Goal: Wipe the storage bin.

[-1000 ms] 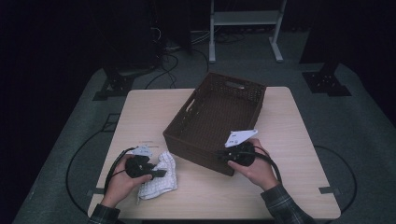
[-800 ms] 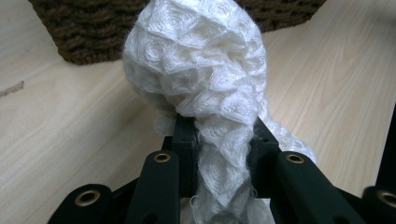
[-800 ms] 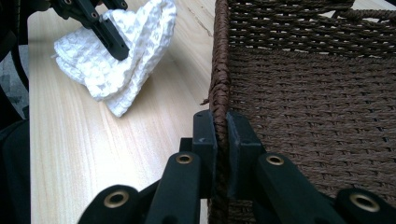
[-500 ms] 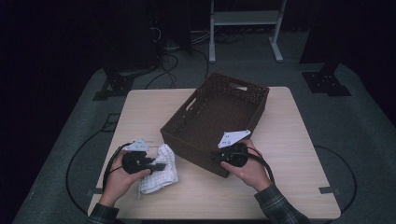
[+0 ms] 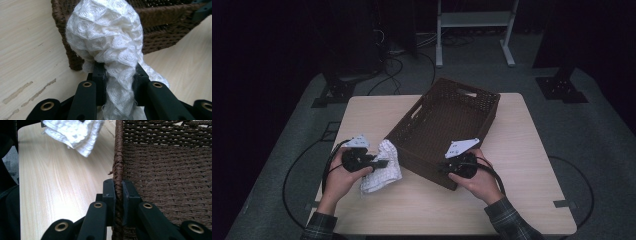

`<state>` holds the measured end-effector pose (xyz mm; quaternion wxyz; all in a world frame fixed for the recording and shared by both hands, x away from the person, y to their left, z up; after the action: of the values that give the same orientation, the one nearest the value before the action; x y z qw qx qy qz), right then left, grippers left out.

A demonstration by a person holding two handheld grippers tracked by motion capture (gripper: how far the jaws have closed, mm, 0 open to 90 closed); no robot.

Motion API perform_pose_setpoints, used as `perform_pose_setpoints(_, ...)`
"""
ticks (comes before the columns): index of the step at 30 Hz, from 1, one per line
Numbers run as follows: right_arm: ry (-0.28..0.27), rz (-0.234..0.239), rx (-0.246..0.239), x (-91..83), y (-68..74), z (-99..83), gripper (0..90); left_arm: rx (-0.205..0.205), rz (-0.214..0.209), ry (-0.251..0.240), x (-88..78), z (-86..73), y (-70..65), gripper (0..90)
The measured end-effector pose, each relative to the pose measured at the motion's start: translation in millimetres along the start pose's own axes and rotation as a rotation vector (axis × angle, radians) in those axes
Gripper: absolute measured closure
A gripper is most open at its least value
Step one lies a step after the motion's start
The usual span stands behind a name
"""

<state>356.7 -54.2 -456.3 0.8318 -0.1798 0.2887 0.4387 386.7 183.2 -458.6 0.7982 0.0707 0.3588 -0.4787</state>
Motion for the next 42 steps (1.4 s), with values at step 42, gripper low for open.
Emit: perform_pose_setpoints(42,0.029,-0.021,-0.039,2.4,1.4,-1.9,81.9,-0.096,-0.002,0.149,68.8,-25.9,28.6,70.4)
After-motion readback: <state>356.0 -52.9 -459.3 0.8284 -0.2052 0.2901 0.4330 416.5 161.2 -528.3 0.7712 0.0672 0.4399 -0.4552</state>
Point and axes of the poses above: each handheld gripper's, and its own axes: x roughly forward along the jaws, z roughly out of its top, y roughly to its left, the point moved 8 cm from there along x, roughly forward along the jaws, and after that the axes turned 8 degrees about -z, right-handed, at the moved point
